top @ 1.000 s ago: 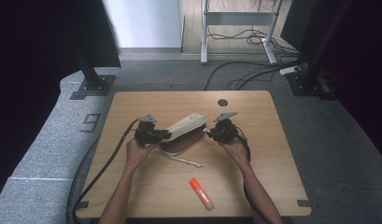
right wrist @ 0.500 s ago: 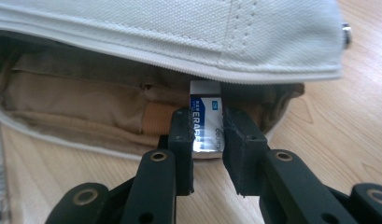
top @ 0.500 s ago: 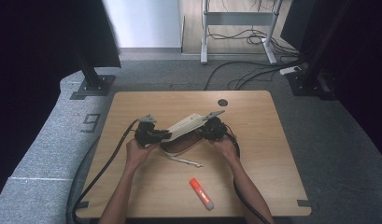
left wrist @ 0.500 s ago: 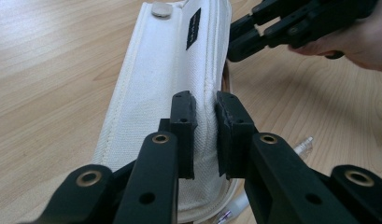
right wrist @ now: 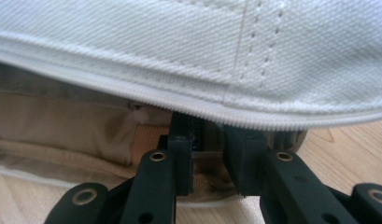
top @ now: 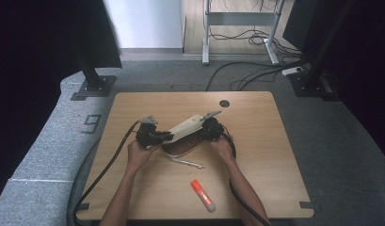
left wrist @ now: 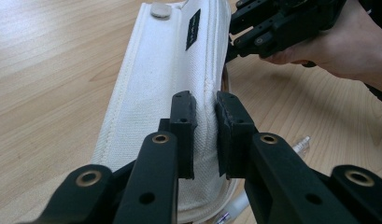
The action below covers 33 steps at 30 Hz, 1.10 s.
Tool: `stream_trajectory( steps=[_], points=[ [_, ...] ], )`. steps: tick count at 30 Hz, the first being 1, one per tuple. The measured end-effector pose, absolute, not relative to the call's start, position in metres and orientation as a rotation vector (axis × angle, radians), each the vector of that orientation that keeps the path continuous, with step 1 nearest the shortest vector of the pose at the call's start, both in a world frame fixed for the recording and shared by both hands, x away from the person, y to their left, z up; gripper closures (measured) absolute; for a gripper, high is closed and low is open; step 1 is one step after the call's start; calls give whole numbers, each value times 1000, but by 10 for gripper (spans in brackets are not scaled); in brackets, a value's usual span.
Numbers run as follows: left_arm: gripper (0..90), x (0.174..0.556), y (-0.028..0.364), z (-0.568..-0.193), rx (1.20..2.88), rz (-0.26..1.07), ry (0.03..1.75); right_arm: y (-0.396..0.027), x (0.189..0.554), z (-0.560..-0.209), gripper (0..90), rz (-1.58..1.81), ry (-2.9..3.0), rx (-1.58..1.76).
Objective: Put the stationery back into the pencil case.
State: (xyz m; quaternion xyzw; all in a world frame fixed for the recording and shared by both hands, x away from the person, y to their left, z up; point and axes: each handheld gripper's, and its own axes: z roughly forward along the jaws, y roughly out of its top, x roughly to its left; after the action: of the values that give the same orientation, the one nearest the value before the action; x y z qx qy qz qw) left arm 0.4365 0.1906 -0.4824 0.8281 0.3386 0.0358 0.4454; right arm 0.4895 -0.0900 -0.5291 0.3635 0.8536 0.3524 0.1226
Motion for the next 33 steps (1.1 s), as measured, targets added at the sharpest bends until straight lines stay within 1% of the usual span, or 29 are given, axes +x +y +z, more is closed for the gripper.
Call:
stream_trajectory(
  steps=[3, 11, 12, 20, 26, 33],
  points=[
    [779, 437, 191, -483, 2050, 87, 838, -89, 492, -530, 710, 1027, 2495, 1061],
    [779, 436, 191, -484, 2043, 87, 840, -97, 487, -527, 570, 1037, 2486, 1074],
    [779, 436, 191, -484, 2043, 87, 839, -97, 487, -527, 570, 1037, 2486, 1074],
    [778, 436, 191, -484, 2043, 89, 839, -100, 475, -517, 484, 1049, 2501, 1025],
    [778, 436, 191, -484, 2044, 91, 838, -105, 466, -509, 458, 1062, 2516, 994],
    [778, 436, 191, -484, 2046, 94, 839, -111, 450, -502, 455, 1075, 2530, 944]
  ],
)
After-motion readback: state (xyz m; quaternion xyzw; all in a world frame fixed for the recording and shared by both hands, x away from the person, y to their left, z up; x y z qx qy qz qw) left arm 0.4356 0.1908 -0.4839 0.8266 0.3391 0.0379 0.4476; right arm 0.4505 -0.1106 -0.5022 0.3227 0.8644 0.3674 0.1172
